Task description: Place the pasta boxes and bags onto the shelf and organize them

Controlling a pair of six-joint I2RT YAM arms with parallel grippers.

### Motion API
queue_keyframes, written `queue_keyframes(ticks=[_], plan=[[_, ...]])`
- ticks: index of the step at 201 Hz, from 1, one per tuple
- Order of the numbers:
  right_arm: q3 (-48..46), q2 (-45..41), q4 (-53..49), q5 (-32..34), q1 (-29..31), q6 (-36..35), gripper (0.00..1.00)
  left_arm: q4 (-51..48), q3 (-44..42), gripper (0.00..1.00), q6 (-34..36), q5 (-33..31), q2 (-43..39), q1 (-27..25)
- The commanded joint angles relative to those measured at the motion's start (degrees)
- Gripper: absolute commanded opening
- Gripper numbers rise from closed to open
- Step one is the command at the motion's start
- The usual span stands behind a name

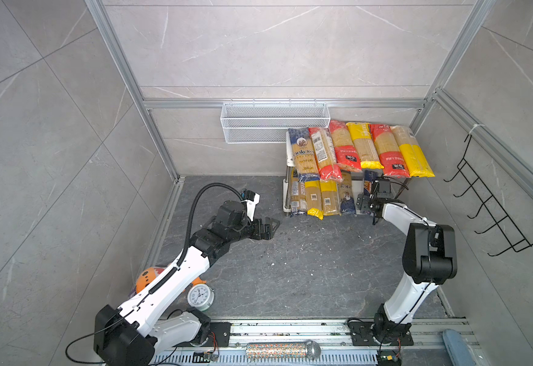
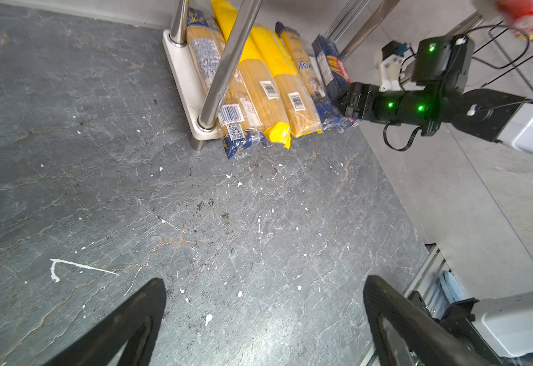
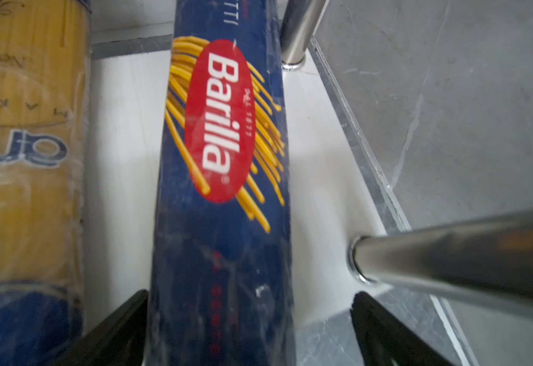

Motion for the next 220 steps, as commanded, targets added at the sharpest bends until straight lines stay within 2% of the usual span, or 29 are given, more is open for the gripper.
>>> queue_keyframes(ticks=[1, 49, 76, 98, 114, 127, 159, 196, 220], plan=[[-2.39, -5.6, -3.18, -0.62, 0.03, 2.7, 1.0, -1.47, -1.29, 1.0, -0.62, -1.36, -3.82, 0.23], [-7.82, -14.13, -7.6, -4.11, 0.74, 5.95, 1.0, -3.59, -4.83, 1.0, -1.41, -2.68, -9.73, 0.18], [-11.39, -19.96, -11.14, -7.2, 1.46, 7.39, 1.0, -6.21, -6.29, 1.0, -1.59, -6.0, -12.42, 0.18], [-13.92, -25.14, -14.02, -8.16, 4.1, 9.14, 1.0, -9.02, -7.38, 1.0, -1.26, -9.0, -14.42, 0.18], [-15.3, -28.27, -16.49, -6.23, 7.4, 9.2, 1.0, -10.84, -8.22, 1.0, -1.06, -11.98, -16.37, 0.18], [-17.22, -31.01, -16.96, -4.85, 10.57, 9.68, 1.0, -12.06, -9.23, 1.0, -1.06, -15.2, -18.22, 0.19], [-23.85, -39.56, -14.71, 3.31, 20.65, 10.82, 1.0, -11.66, -12.06, 1.0, -1.55, -24.62, -22.07, 0.12], [-30.79, -51.2, -12.18, 2.65, 25.92, 11.17, 1.0, -11.44, -14.71, 1.0, -1.17, -35.15, -22.88, -0.11], [-37.62, -57.7, -5.92, 1.29, 28.57, 7.14, 1.0, -9.74, -17.26, 1.0, -0.32, -44.06, -23.03, -0.34]])
